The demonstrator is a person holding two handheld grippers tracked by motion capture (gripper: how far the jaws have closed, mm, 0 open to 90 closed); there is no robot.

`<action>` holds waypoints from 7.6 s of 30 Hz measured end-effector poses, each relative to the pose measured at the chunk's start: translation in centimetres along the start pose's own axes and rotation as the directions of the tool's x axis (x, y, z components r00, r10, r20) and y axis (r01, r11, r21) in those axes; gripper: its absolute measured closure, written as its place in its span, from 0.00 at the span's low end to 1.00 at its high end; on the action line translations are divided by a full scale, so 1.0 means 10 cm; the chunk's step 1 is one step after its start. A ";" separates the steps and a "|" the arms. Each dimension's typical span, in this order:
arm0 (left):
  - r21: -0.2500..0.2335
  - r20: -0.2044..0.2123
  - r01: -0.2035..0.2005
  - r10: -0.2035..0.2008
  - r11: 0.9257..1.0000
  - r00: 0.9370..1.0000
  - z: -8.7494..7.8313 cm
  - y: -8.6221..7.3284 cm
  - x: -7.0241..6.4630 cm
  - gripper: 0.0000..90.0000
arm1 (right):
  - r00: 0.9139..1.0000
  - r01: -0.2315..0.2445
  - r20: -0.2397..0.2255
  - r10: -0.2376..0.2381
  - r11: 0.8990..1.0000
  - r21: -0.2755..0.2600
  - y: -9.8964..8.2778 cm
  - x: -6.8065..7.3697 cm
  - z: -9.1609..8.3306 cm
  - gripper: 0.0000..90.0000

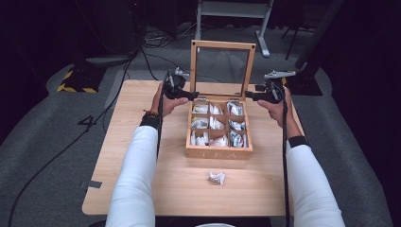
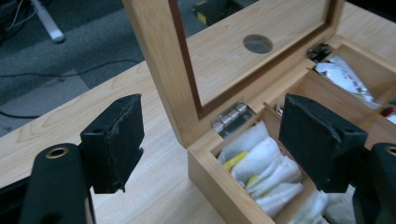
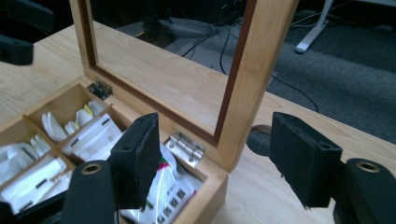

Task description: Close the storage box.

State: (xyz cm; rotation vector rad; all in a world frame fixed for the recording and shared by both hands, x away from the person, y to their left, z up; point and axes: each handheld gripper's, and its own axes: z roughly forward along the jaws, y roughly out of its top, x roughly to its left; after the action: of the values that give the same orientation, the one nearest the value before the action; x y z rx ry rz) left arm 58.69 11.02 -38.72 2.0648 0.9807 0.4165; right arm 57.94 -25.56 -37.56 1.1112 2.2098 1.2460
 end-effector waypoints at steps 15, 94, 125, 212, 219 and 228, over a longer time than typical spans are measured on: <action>0.007 0.002 0.060 -0.060 0.998 0.998 0.23 0.18 0.09 0.32 | 0.999 -0.045 0.028 0.044 0.997 0.055 0.14 -0.01 0.32 0.40; -0.148 0.039 -0.126 0.133 0.981 0.990 -0.76 0.07 -0.49 0.59 | 0.996 0.081 -0.021 -0.082 0.995 -0.065 0.02 0.38 -0.45 0.60; -0.102 0.020 -0.224 0.227 0.969 0.974 -0.92 -0.14 -0.74 0.45 | 0.989 0.122 -0.074 -0.127 0.990 -0.067 -0.22 0.54 -0.62 0.50; -0.004 0.079 -0.259 0.259 0.966 0.963 -0.76 -1.13 -1.04 0.32 | 0.956 0.218 -0.211 -0.201 0.974 0.057 -1.05 0.90 -0.79 0.31; 0.021 0.090 -0.268 0.265 0.963 0.960 -0.74 -1.18 -1.05 0.32 | 0.956 0.223 -0.211 -0.202 0.972 0.079 -1.11 0.92 -0.77 0.32; 0.033 0.103 -0.277 0.273 0.960 0.957 -0.75 -1.21 -1.07 0.31 | 0.957 0.225 -0.208 -0.201 0.969 0.101 -1.15 0.94 -0.75 0.32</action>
State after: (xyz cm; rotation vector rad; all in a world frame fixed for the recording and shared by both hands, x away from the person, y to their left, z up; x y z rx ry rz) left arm 41.38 11.41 -42.93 2.2511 0.6519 0.4338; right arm 42.05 -25.71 -42.65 0.7930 2.5069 1.1832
